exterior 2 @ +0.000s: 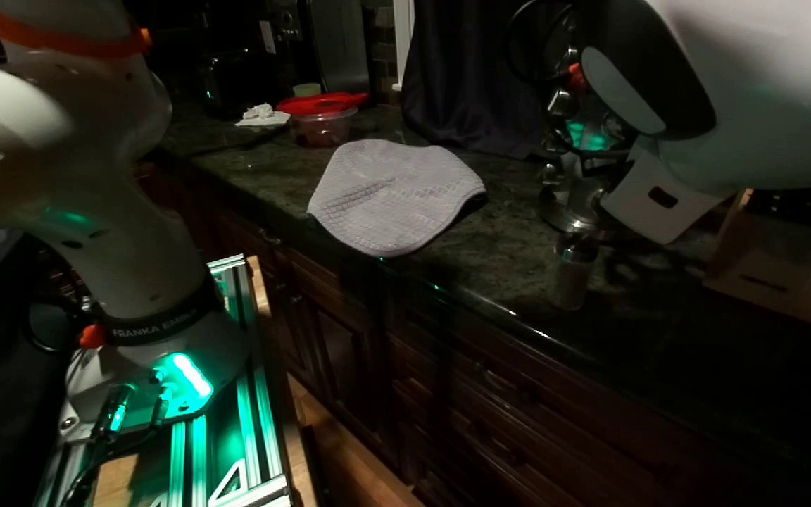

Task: Remove one container from the seasoning rack and put it on the counter

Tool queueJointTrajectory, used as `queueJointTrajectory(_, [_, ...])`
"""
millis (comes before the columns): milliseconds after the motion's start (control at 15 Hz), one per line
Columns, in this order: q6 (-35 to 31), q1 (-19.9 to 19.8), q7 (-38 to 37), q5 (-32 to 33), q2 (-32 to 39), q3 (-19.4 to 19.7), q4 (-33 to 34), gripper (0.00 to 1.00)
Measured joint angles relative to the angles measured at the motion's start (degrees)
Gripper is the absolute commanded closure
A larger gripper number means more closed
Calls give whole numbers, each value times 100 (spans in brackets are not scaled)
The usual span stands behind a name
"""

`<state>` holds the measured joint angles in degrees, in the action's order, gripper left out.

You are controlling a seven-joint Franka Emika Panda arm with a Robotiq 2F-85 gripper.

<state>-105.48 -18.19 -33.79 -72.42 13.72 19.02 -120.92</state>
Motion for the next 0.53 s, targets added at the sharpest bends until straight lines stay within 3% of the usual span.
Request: queueJointTrajectory(533, [-317,123,-3,440,-65,-19,158,76])
